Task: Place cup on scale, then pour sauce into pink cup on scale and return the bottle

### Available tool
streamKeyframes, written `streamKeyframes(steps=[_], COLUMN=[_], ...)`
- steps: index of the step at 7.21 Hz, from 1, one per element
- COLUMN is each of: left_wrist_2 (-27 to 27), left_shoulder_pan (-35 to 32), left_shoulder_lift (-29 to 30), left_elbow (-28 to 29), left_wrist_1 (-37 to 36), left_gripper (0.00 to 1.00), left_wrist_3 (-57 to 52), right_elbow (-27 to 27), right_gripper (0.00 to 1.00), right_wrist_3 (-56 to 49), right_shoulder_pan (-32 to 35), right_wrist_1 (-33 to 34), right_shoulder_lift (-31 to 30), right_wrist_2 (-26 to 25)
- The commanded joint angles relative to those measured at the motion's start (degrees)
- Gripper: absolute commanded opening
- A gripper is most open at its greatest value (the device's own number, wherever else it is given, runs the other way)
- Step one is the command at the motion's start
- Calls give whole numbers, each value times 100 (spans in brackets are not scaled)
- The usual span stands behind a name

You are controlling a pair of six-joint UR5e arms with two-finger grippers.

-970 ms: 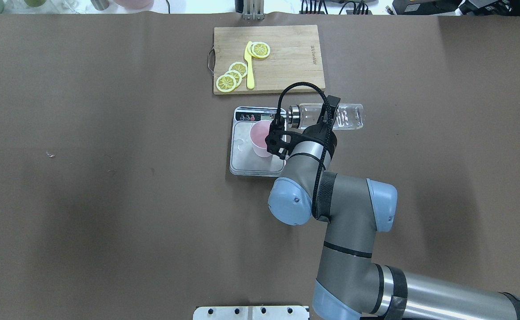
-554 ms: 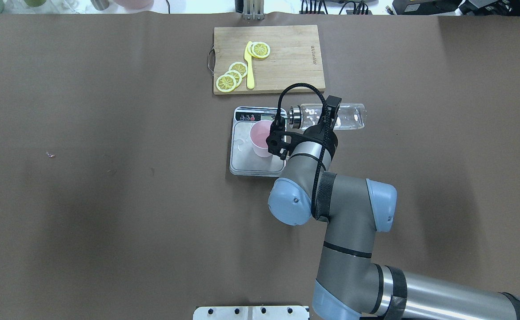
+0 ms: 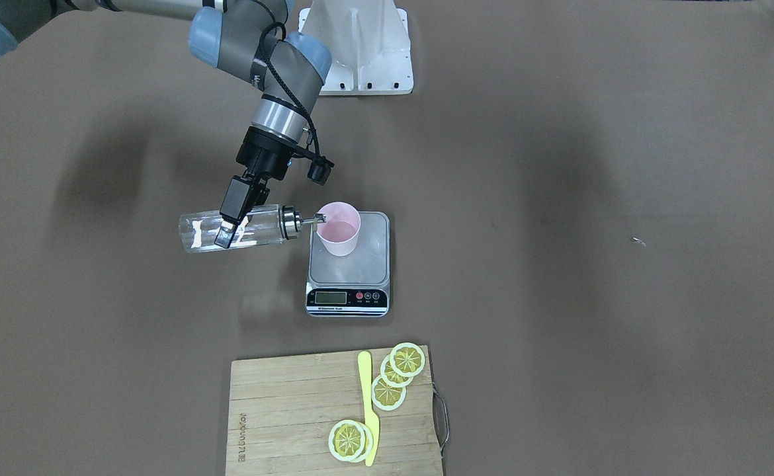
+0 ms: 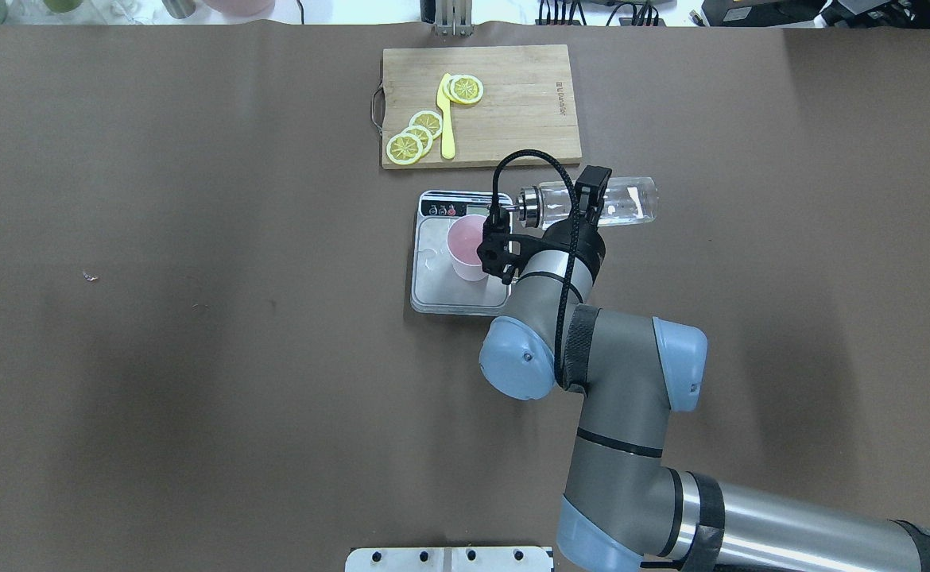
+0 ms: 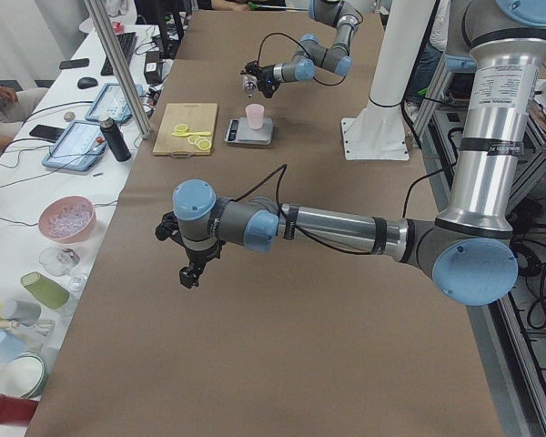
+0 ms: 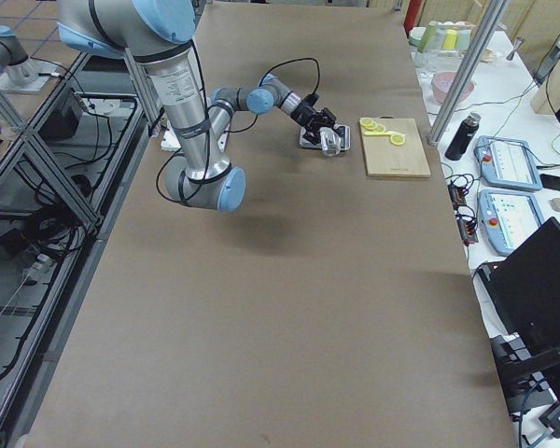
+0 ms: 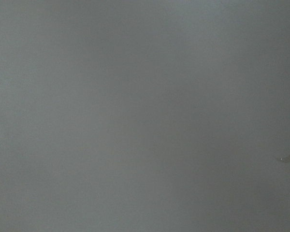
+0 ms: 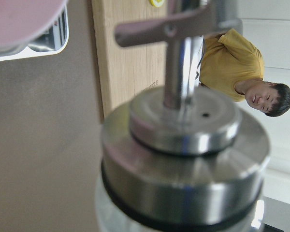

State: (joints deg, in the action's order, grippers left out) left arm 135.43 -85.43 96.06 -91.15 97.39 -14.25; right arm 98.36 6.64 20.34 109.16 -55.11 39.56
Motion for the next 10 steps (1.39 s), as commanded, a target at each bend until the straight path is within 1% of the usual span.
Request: streamKeyframes(steps=[1, 6, 9, 10], left_wrist_2=[1, 1, 1, 1], left_shoulder_pan=[-9, -9, -44, -44], left_shoulder_lift=[0, -9, 0, 0], left_elbow=[1, 1, 44, 62], left_wrist_1=[-1, -1, -1, -1], left_gripper=[98, 98, 98, 98], left_wrist_3=[1, 1, 1, -8], right_elbow=[-28, -45, -177, -177], right_gripper=[0, 0, 0, 0], right_wrist_3=[-92, -321, -356, -539], right_shoulder_pan=[5, 67, 67, 76], right_wrist_1=[43, 53, 53, 53], right_shoulder_lift=[9, 141, 141, 141], right_wrist_2=[-18, -45, -132, -150])
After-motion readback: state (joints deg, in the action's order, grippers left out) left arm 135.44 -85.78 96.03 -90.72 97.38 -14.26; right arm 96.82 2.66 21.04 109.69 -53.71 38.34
